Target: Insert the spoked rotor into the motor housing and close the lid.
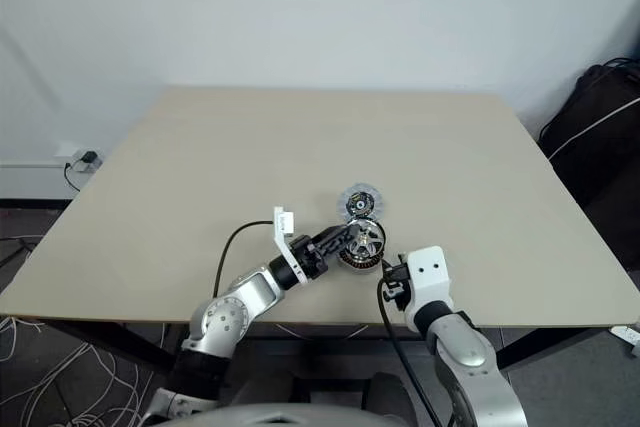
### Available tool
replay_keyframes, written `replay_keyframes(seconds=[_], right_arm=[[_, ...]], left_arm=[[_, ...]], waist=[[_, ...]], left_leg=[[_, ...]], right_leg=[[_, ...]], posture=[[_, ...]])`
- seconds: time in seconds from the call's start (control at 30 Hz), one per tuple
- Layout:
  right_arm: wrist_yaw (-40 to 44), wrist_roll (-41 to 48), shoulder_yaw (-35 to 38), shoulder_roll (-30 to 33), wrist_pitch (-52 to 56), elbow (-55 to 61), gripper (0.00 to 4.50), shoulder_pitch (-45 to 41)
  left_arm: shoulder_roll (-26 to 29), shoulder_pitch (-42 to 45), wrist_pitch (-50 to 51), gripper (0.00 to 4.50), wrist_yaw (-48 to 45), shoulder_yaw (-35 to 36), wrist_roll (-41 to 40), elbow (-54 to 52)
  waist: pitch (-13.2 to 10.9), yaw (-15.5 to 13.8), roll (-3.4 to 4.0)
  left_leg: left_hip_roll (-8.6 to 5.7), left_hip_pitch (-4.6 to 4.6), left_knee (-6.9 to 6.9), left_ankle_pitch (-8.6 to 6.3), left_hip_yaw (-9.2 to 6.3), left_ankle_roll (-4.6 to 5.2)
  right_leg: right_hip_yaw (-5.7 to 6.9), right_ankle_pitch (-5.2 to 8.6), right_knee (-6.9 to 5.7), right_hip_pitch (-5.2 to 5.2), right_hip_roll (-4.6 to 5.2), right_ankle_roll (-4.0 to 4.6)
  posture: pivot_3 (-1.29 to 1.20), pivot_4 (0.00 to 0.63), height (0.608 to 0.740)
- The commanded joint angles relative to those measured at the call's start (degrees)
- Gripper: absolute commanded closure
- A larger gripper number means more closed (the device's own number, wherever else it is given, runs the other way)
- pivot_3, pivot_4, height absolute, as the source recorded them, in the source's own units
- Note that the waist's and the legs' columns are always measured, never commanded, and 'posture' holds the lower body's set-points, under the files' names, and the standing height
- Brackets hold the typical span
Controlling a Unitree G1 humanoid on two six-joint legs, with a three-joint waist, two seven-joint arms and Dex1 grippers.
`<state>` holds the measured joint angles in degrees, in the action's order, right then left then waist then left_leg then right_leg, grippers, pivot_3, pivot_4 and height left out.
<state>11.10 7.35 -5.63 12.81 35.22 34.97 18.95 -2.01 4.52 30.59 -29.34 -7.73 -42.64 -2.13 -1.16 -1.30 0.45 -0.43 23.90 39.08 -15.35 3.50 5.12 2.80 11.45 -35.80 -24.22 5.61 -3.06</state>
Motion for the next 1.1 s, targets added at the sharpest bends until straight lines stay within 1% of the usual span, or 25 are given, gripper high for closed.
replay_keyframes(seconds=[0.03,0.17,0.2,0.23,0.37,0.43,0.73,0.9,1.1], right_arm=[[-0.2,-0.8,-1.1,-0.3,-0.4,-1.9,2.83,-3.6],[-0.5,-1.3,-1.8,-0.8,0.2,-5.3,2.83,-7.7],[-0.7,-1.7,-2.0,-0.9,0.4,-6.4,2.83,-8.7],[-0.9,-2.1,-2.2,-1.0,0.5,-7.4,2.83,-9.8],[-0.9,-3.2,-3.4,-1.6,0.3,-10.6,2.83,-13.6],[-0.3,-3.5,-4.4,-1.6,0.4,-11.2,2.83,-14.6],[4.3,-3.0,-10.0,-0.3,2.8,-10.9,2.83,-16.4],[4.5,-3.2,-10.8,-0.1,3.2,-12.4,2.83,-17.6],[4.6,-3.6,-10.7,-0.2,2.6,-16.4,2.83,-19.6]], left_arm=[[1.5,-1.8,-1.9,2.98,1.5,2.9,1.4,-4.7],[1.9,-4.0,-3.5,4.34,4.0,5.1,3.1,-6.0],[1.6,-4.5,-4.0,4.47,4.6,5.7,3.3,-6.2],[1.5,-4.9,-5.0,4.47,5.8,5.8,4.8,-6.1],[2.0,-6.0,-11.5,4.47,11.5,4.1,15.7,-3.7],[1.4,-6.2,-12.7,4.47,12.8,3.7,18.0,-3.1],[-0.2,-6.6,-12.9,4.47,12.8,3.7,19.7,-2.2],[-0.5,-6.4,-12.6,4.47,12.3,3.7,19.9,-1.9],[-0.8,-6.6,-12.5,4.47,11.8,3.4,19.8,-2.1]], waist=[[0.0,0.4,0.06],[0.0,0.4,0.06],[0.0,0.3,0.05],[0.0,0.2,0.04],[0.0,0.1,0.03],[0.0,0.1,0.03],[0.0,0.3,0.02],[0.0,0.2,0.02],[0.0,0.2,0.02]], left_leg=[[0.02,-0.01,-0.03,0.0,0.0,0.0],[0.02,-0.01,-0.07,0.01,0.0,-0.01],[0.01,0.0,-0.07,0.01,0.0,-0.01],[0.0,0.01,-0.06,0.01,0.0,-0.01],[-0.08,0.01,-0.03,0.01,0.05,0.0],[-0.1,0.01,-0.03,0.01,0.06,0.0],[-0.05,0.01,-0.04,0.01,0.05,0.0],[-0.05,0.01,-0.02,0.01,0.05,0.0],[-0.06,0.02,-0.02,0.01,0.05,0.0]], right_leg=[[-0.01,0.0,0.0,-0.03,-0.03,0.0],[-0.01,-0.01,-0.02,-0.08,-0.11,0.02],[0.0,-0.01,-0.01,-0.09,-0.11,0.02],[0.01,-0.01,-0.01,-0.07,-0.1,0.02],[-0.01,-0.08,0.0,-0.05,-0.09,0.13],[-0.01,-0.14,0.0,-0.05,-0.12,0.23],[0.02,-0.1,-0.01,-0.07,-0.12,0.17],[0.02,-0.03,-0.02,-0.06,-0.1,0.04],[0.03,-0.15,-0.02,-0.07,-0.13,0.25]], posture=[[0.0,0.0,0.74],[0.0,0.0,0.74],[0.0,0.0,0.74],[0.0,0.0,0.74],[0.0,0.0,0.74],[0.0,0.0,0.74],[0.0,0.0,0.74],[0.0,0.0,0.74],[0.0,0.0,0.74]])
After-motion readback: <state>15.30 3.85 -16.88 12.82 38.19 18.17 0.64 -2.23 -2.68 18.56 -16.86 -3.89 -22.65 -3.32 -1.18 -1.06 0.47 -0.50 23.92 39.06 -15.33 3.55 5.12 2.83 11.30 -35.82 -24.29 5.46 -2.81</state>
